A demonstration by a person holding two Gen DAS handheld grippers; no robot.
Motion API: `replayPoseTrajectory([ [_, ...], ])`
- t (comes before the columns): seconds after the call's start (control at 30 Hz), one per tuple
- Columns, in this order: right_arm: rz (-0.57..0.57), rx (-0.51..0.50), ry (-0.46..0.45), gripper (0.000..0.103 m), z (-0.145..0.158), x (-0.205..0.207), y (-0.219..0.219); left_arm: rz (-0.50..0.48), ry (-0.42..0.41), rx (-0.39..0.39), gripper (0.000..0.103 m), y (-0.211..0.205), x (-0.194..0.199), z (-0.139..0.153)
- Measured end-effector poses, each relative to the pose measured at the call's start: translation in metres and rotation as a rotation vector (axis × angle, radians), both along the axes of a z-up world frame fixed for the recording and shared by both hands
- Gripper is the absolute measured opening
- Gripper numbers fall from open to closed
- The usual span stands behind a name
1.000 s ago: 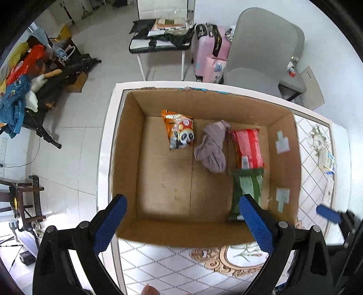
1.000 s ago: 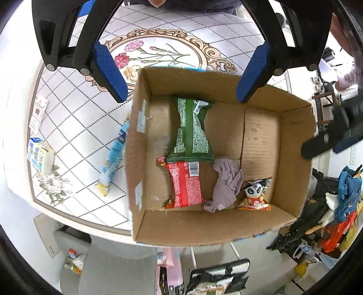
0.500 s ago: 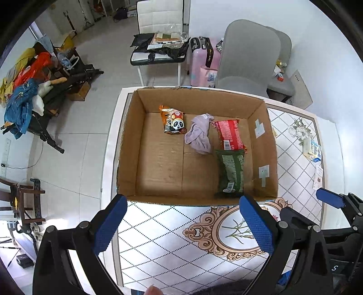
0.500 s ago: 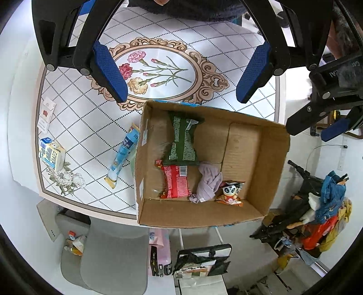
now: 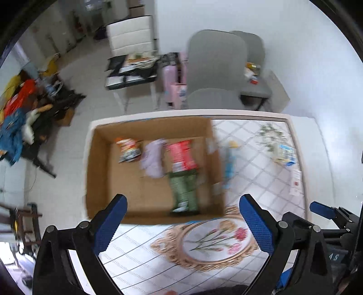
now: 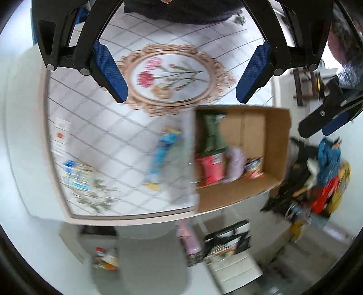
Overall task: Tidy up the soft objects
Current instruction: 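Grasp the blue tube with the left gripper while the right grasps the yellow soap box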
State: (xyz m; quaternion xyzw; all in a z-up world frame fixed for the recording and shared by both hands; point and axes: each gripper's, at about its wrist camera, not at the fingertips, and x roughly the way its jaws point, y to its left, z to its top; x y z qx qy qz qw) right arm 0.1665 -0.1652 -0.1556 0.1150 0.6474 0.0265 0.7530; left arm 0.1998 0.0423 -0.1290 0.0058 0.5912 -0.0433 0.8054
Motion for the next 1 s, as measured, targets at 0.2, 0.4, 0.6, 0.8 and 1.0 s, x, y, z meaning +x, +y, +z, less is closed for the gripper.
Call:
replayPoseTrajectory([
  [0.2,-0.206,-0.066,0.053,0.098,-0.024,0.003,-0.128,-0.193,0.075,0.057,0.101,-0.11,0.055,-0.04],
  [0.4,-0.317,-0.065,0.131,0.098,-0.075,0.011,-0.215,-0.275,0.268,0.152,0.101,-0.172,0.113,-0.132],
  [0.6,-0.344,-0.044,0.235,0.098,-0.14,0.032,-0.256,-0.305,0.44,0.311,0.099,-0.198,0.141,-0.231],
  [0.8,-0.341,-0.045,0.332,0.098,-0.195,0.052,-0.269,-0.298,0.559,0.394,0.086,-0.2,0.142,-0.296],
  [1.0,-0.335,-0.03,0.393,0.098,-0.237,0.069,-0.27,-0.262,0.631,0.345,0.058,-0.197,0.14,-0.319],
])
